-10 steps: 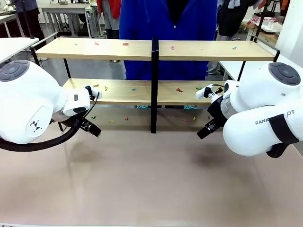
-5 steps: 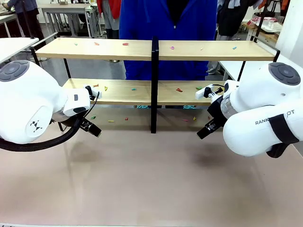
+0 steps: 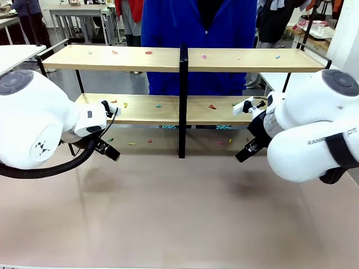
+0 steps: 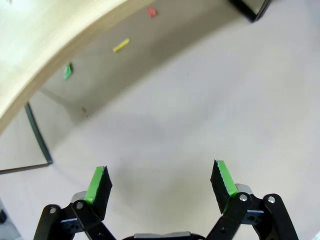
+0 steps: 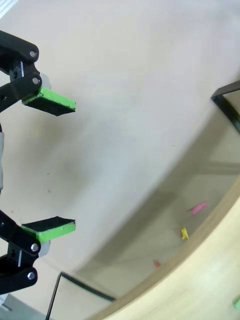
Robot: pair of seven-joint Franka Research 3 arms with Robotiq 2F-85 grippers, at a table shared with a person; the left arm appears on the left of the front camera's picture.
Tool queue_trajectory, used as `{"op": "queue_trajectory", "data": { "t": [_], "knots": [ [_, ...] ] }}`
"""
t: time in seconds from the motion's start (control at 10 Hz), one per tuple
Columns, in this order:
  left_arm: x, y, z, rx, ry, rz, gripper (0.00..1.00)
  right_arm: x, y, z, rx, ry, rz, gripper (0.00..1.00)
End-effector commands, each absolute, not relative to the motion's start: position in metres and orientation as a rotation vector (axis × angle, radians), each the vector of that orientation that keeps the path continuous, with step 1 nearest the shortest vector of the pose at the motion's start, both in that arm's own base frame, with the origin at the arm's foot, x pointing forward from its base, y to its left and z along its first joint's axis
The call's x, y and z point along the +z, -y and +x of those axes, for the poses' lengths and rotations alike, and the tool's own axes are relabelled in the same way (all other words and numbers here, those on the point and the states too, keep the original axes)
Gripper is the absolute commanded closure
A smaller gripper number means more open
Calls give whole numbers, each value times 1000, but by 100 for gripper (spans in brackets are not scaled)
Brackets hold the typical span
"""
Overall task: Clean the shelves.
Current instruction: Pick up the Duster when the human hands it over.
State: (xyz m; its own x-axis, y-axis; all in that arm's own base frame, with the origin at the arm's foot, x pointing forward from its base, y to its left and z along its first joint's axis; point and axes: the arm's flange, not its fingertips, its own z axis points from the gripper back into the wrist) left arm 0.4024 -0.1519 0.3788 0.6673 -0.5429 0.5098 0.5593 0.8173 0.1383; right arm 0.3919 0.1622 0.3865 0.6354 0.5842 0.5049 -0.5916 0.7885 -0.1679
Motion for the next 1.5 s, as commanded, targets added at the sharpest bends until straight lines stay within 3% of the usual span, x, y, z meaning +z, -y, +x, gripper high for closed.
{"op": "queue_trajectory", "data": {
  "t": [0.0, 0.2, 0.5, 0.8, 1.0, 1.4],
  "knots": [
    [433, 109, 352, -735, 603, -88, 0, 442, -117, 363, 699, 566, 14, 0],
    [480, 64, 294, -778, 754, -107, 0, 502, -68, 327, 668, 638, 64, 0],
    [533, -22, 240, -732, 1086, -331, 0, 573, -14, 294, 643, 772, 124, 0],
    [540, -47, 234, -768, 1184, -444, 0, 602, 6, 279, 643, 858, 182, 0],
    [542, -38, 227, -666, 1278, -441, 0, 610, 12, 272, 634, 906, 214, 0],
    [543, -36, 238, -672, 1213, -410, 0, 609, 14, 270, 628, 971, 251, 0]
  ]
}}
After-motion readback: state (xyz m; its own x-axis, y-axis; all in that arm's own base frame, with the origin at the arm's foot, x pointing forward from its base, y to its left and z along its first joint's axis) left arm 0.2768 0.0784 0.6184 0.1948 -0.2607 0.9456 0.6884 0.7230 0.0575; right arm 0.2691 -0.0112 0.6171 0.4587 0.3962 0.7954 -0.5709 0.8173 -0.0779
